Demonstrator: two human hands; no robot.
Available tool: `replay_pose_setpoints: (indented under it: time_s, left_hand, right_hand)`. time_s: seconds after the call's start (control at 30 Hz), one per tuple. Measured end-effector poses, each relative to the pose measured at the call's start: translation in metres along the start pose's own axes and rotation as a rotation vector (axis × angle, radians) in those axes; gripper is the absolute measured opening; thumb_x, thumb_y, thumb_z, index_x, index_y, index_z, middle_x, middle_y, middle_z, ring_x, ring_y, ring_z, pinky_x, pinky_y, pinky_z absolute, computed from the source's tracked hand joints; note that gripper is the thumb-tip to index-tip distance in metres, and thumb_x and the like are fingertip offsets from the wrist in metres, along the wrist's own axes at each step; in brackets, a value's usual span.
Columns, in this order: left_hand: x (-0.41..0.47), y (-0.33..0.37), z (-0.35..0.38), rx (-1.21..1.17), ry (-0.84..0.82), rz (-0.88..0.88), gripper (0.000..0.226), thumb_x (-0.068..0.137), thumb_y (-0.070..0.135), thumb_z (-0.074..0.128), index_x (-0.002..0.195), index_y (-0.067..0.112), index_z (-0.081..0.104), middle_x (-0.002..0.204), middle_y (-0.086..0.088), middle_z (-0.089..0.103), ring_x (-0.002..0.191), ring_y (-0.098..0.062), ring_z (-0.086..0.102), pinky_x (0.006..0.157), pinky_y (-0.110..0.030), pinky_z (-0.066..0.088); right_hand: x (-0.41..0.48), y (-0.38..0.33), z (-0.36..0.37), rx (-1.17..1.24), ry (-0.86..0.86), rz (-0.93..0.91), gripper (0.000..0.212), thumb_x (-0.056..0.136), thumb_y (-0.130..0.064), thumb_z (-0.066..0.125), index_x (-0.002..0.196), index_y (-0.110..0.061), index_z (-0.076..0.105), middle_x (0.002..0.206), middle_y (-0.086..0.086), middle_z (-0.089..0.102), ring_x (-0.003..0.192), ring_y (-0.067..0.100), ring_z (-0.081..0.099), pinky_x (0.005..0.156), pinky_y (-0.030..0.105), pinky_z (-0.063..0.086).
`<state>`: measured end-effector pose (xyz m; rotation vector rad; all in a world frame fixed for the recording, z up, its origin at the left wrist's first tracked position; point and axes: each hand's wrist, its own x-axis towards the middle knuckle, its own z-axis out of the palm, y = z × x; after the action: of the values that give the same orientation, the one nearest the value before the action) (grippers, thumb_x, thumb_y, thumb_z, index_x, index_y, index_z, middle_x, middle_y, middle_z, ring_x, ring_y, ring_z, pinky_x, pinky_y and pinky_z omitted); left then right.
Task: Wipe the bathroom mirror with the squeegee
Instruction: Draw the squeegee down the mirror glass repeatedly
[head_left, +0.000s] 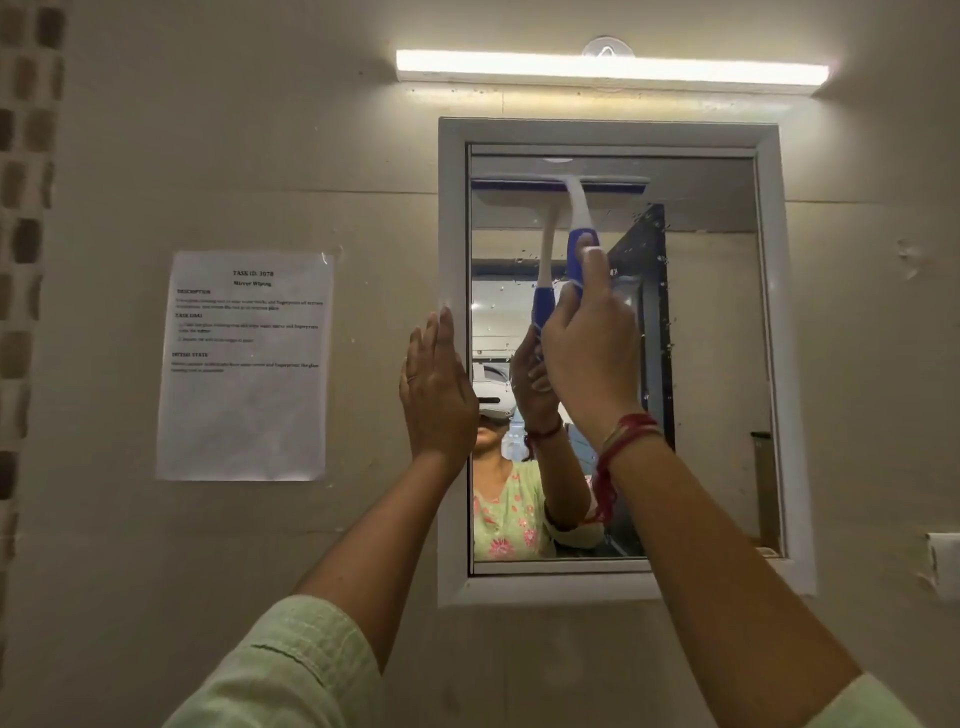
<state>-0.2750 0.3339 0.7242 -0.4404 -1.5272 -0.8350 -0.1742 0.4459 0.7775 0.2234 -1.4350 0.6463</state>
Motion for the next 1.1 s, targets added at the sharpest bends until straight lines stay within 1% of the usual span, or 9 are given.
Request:
replay_pose_setpoints:
  time_s: [0.23,0.33,0.47,0.57,0.63,0.7,0.9,1.03,1.1]
  left_hand:
    - [0.0,0.0,-0.002,-0.013,-0.006,0.007,0.05,0.095,0.021,0.025,0.145,0.019,0.021,0.152,-0.007,0.027,0.143,-0.027,0.017,0.115,-0.045,0.02]
    - [-0.001,0.001,-0.003,-0.018,-0.02,0.014,0.05,0.095,0.023,0.023,0.145,0.02,0.021,0.153,-0.008,0.026,0.143,-0.026,0.018,0.116,-0.044,0.02]
    - [-0.002,0.002,-0.003,-0.039,-0.027,0.021,0.05,0.095,0.024,0.023,0.144,0.02,0.021,0.153,-0.008,0.026,0.143,-0.025,0.019,0.116,-0.045,0.022]
    - [-0.001,0.0,-0.003,-0.046,-0.026,0.012,0.049,0.096,0.025,0.023,0.145,0.022,0.02,0.153,-0.007,0.025,0.143,-0.024,0.017,0.116,-0.044,0.021]
    - [-0.002,-0.002,-0.002,-0.045,-0.028,0.013,0.049,0.096,0.024,0.024,0.145,0.023,0.019,0.153,-0.007,0.025,0.143,-0.024,0.017,0.116,-0.045,0.021]
    - [-0.002,-0.002,-0.003,-0.053,-0.028,0.01,0.048,0.096,0.024,0.024,0.145,0.023,0.02,0.153,-0.006,0.025,0.143,-0.024,0.017,0.115,-0.044,0.02]
    - [-0.002,0.0,-0.005,-0.063,-0.036,0.003,0.049,0.095,0.025,0.023,0.144,0.02,0.022,0.153,-0.007,0.026,0.143,-0.024,0.018,0.116,-0.043,0.02]
    - [-0.003,0.0,-0.005,-0.073,-0.031,0.008,0.049,0.095,0.025,0.023,0.144,0.02,0.022,0.152,-0.007,0.027,0.143,-0.025,0.019,0.116,-0.044,0.02]
    - [-0.002,0.0,-0.005,-0.069,-0.033,0.008,0.05,0.095,0.026,0.023,0.144,0.021,0.021,0.153,-0.007,0.026,0.143,-0.025,0.018,0.116,-0.044,0.02]
  right_hand:
    - [0.034,-0.009,-0.001,0.021,0.008,-0.023,0.035,0.096,-0.015,0.044,0.131,-0.016,0.04,0.102,0.012,0.066,0.083,0.021,0.063,0.066,0.022,0.047]
    - [0.011,-0.003,-0.001,0.017,-0.031,0.0,0.039,0.097,-0.018,0.042,0.134,-0.018,0.035,0.099,0.012,0.062,0.079,0.017,0.058,0.061,0.017,0.044]
    - [-0.023,0.004,-0.006,0.046,-0.102,0.042,0.045,0.098,-0.023,0.038,0.141,-0.022,0.026,0.093,0.012,0.061,0.079,0.021,0.061,0.069,0.034,0.054]
    - [-0.001,-0.002,-0.003,0.049,-0.043,0.014,0.038,0.097,-0.019,0.041,0.134,-0.016,0.036,0.093,0.009,0.059,0.08,0.017,0.057,0.062,0.021,0.044]
    - [0.015,-0.006,-0.003,0.046,-0.017,0.005,0.035,0.096,-0.018,0.043,0.131,-0.015,0.039,0.098,0.011,0.062,0.079,0.013,0.054,0.063,0.016,0.039]
    - [0.012,-0.004,-0.003,0.039,-0.022,0.013,0.037,0.096,-0.018,0.043,0.133,-0.015,0.038,0.101,0.012,0.063,0.079,0.012,0.052,0.065,0.017,0.04]
    - [-0.038,0.01,-0.007,0.065,-0.096,0.021,0.046,0.097,-0.021,0.039,0.142,-0.021,0.027,0.089,0.01,0.058,0.076,0.017,0.056,0.067,0.03,0.049]
    - [-0.003,0.005,-0.004,0.022,-0.056,0.005,0.039,0.097,-0.02,0.04,0.136,-0.018,0.034,0.089,0.007,0.054,0.073,0.014,0.05,0.059,0.021,0.039]
    - [0.002,0.004,-0.003,0.026,-0.06,0.003,0.038,0.097,-0.02,0.04,0.134,-0.017,0.035,0.09,0.007,0.055,0.076,0.015,0.052,0.06,0.021,0.039]
